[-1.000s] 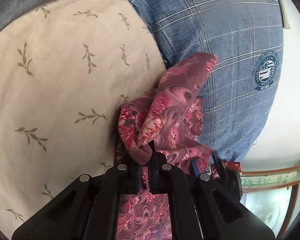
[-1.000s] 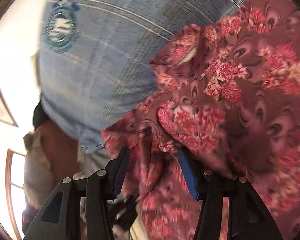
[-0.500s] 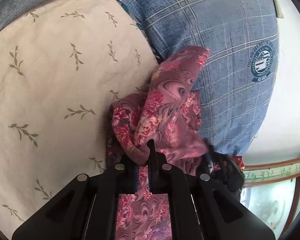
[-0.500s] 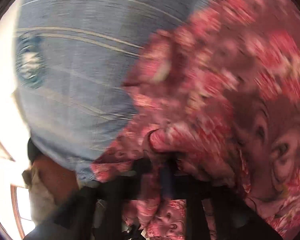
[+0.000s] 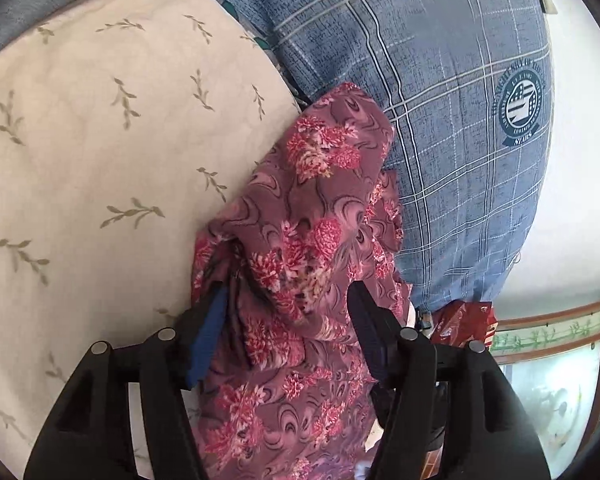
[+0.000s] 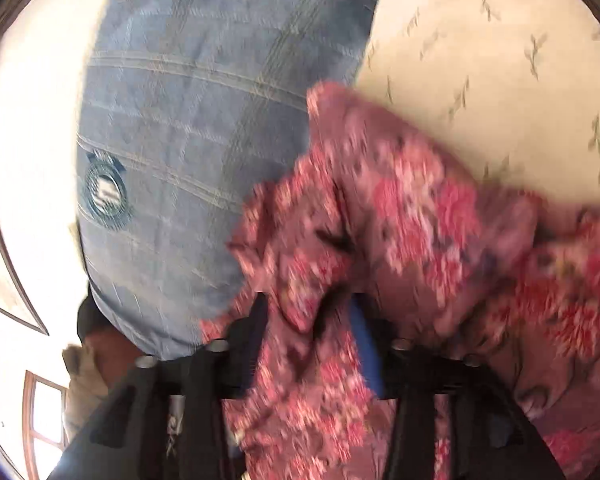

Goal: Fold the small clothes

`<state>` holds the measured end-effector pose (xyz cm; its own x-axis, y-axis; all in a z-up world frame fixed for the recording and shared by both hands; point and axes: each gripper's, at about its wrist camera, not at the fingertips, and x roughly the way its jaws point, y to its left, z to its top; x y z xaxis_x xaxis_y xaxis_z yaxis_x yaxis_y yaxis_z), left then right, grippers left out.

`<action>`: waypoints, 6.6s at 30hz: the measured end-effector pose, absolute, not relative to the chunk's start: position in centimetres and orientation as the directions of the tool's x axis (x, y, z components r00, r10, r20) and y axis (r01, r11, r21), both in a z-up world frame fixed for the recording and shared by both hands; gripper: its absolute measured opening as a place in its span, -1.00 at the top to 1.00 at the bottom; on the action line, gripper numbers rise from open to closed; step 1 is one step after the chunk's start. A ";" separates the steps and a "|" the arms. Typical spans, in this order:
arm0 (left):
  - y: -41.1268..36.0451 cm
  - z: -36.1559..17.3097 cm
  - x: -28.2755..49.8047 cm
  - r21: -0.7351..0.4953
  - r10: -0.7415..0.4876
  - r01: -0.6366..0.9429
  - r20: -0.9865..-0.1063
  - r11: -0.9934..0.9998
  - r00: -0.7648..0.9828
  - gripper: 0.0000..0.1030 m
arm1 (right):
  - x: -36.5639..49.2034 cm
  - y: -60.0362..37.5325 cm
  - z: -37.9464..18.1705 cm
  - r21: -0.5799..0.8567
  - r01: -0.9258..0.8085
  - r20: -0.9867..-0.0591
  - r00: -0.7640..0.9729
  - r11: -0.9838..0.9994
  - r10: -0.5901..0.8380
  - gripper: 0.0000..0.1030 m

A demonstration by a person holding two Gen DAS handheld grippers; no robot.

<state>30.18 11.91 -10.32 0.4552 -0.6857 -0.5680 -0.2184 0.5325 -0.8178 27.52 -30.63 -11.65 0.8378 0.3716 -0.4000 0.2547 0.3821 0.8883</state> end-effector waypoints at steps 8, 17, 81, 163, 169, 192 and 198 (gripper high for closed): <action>11.7 -9.7 31.1 -0.810 -0.656 -0.183 -0.565 0.557 0.501 0.63 | 30.3 -30.2 -7.9 0.858 0.156 -0.370 0.848 0.490 0.379 0.88; 12.0 -10.4 30.9 -0.818 -0.680 -0.225 -0.568 0.529 0.464 0.54 | 26.6 -36.1 -10.8 0.740 0.368 -0.575 0.781 0.563 0.245 0.88; 9.5 -5.2 16.7 -0.416 -0.418 0.083 -0.845 0.906 0.332 -0.29 | 9.2 -36.1 -8.2 0.459 0.300 -0.701 0.700 0.836 0.133 0.19; 8.8 -6.9 43.2 -0.802 -0.725 -0.204 -0.595 0.561 0.347 0.83 | 33.0 -39.5 -10.4 0.983 0.065 -0.141 0.867 0.173 0.478 0.68; 9.7 -5.3 44.3 -0.859 -0.781 -0.190 -0.511 0.475 0.360 0.66 | 33.2 -41.4 -8.2 0.971 0.050 -0.145 0.900 0.233 0.411 0.39; 8.5 -3.2 46.3 -0.689 -0.582 -0.165 -0.697 0.706 0.419 0.34 | 38.1 -39.7 -2.2 0.892 0.050 -0.254 0.878 0.449 0.406 0.12; 10.1 -3.9 44.3 -0.636 -0.568 -0.072 -0.730 0.769 0.380 -0.25 | 36.7 -40.7 -3.7 0.715 0.180 -0.516 0.787 0.675 0.337 -0.03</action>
<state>44.29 10.12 -3.88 0.3800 -0.5679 -0.7301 -0.0721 0.7687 -0.6355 36.68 -40.66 -3.75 0.7875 0.3371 -0.5159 0.1796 0.6752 0.7154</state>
